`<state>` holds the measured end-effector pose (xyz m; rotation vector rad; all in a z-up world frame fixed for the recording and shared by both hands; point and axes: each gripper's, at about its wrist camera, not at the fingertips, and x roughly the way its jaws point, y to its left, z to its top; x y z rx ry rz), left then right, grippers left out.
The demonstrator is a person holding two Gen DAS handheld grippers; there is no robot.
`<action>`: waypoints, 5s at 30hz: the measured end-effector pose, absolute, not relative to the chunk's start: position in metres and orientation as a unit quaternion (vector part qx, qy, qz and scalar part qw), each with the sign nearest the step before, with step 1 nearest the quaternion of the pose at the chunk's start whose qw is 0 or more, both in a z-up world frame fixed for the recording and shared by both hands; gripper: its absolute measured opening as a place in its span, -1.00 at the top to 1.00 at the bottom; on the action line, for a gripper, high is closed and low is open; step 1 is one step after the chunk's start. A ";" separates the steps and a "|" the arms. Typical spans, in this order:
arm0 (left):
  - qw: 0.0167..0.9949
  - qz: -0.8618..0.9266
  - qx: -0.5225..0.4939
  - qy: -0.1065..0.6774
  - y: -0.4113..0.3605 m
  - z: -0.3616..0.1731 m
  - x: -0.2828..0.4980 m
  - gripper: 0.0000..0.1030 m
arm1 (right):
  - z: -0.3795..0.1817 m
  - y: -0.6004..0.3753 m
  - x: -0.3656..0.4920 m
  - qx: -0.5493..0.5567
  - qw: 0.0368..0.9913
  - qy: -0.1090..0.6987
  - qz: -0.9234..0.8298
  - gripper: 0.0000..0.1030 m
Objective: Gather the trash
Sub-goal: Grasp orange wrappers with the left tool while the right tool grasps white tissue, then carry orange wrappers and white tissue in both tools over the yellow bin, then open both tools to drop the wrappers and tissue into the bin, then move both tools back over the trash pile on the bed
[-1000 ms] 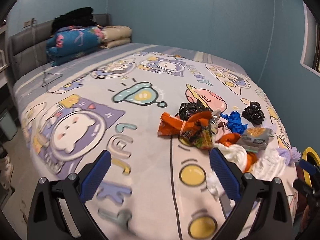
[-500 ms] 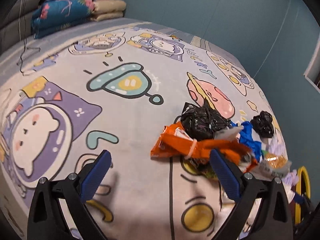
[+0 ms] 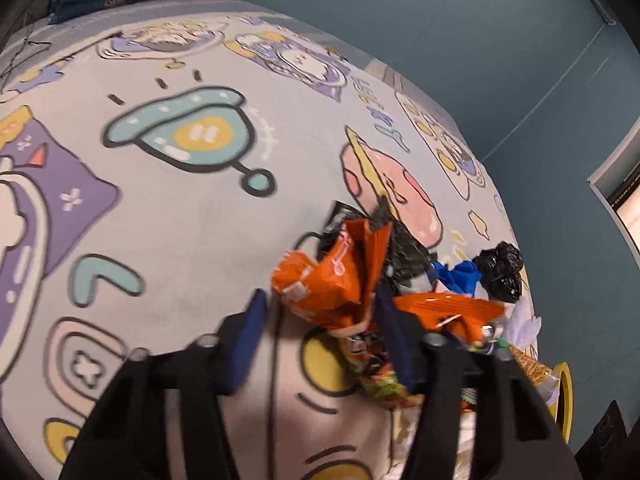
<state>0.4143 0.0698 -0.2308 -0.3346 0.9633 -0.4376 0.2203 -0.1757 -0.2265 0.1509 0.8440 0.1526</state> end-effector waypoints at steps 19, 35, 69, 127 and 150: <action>0.872 -0.198 -0.183 0.409 0.081 -0.198 0.382 0.51 | -0.209 -0.177 0.206 0.077 0.907 0.402 0.100 0.56; 0.906 -0.156 -0.198 0.340 0.141 -0.142 0.295 0.51 | -0.142 -0.191 0.158 0.098 0.934 0.326 0.110 0.57; 0.926 -0.235 -0.095 0.280 0.017 -0.060 0.191 0.51 | -0.038 -0.314 0.055 0.128 0.975 0.179 -0.023 0.57; 0.815 -0.438 0.075 0.372 -0.293 -0.133 0.131 0.49 | -0.090 -0.472 -0.010 0.189 0.928 0.237 -0.218 0.43; 0.878 -0.372 0.024 0.299 -0.221 -0.094 0.146 -0.76 | -0.064 -0.455 -0.023 0.187 0.952 0.151 -0.191 -0.44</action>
